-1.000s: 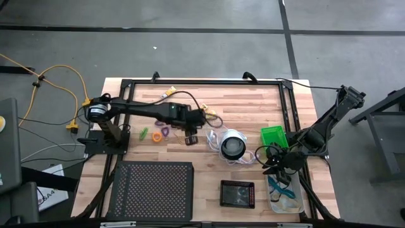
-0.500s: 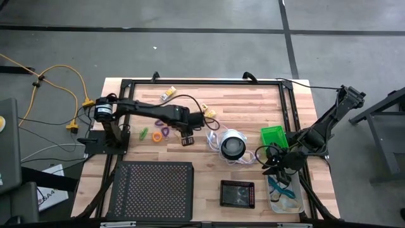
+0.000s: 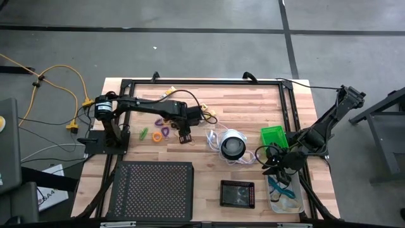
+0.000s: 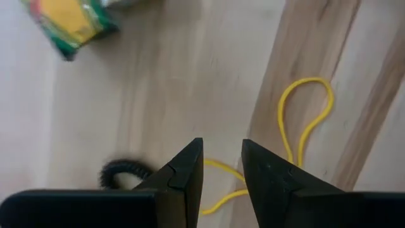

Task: Pick & Place Office Desk Supplies
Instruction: Put the yellow rubberband into the gray bin

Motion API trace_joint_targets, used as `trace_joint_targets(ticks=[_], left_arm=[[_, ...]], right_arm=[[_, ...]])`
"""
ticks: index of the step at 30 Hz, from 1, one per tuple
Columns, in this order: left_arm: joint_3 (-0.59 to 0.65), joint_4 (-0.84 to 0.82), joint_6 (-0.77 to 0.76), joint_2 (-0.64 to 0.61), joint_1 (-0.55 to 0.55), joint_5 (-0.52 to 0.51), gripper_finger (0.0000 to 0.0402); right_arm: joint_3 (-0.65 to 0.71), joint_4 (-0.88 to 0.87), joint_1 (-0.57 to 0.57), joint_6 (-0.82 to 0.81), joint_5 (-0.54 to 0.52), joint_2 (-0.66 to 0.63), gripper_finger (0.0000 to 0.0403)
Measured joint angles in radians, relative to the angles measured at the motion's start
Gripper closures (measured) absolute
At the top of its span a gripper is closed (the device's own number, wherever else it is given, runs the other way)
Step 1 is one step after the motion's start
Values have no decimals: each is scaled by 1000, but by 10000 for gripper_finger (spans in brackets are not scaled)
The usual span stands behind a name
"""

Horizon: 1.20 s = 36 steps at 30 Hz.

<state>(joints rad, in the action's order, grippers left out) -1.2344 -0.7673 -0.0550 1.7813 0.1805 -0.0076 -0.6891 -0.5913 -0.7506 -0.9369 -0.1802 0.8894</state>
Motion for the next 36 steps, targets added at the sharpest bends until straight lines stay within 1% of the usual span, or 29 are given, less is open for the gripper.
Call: trace_joint_targets(ticks=[3,7,14,22,26,28,32,36], left_arm=[[35,40,6,0,14,58,297],[69,75,4,0,17,104,297],[82,80,2,0,13,206,297],[83,87,17,4,71,382,297],[83,106,29,47,109,492,297],[83,112,32,78,122,529,297],[83,122,32,113,139,573,297],[83,126,31,114,138,554,297]], right_arm=[[0,1,0,0,0,0,291],[0,1,0,0,0,0,291],[0,1,0,0,0,0,291],[0,1,0,0,0,0,291],[0,3,0,0,0,0,291],[0,5,0,0,0,0,291],[0,6,0,0,0,0,291],[0,7,0,0,0,0,291]])
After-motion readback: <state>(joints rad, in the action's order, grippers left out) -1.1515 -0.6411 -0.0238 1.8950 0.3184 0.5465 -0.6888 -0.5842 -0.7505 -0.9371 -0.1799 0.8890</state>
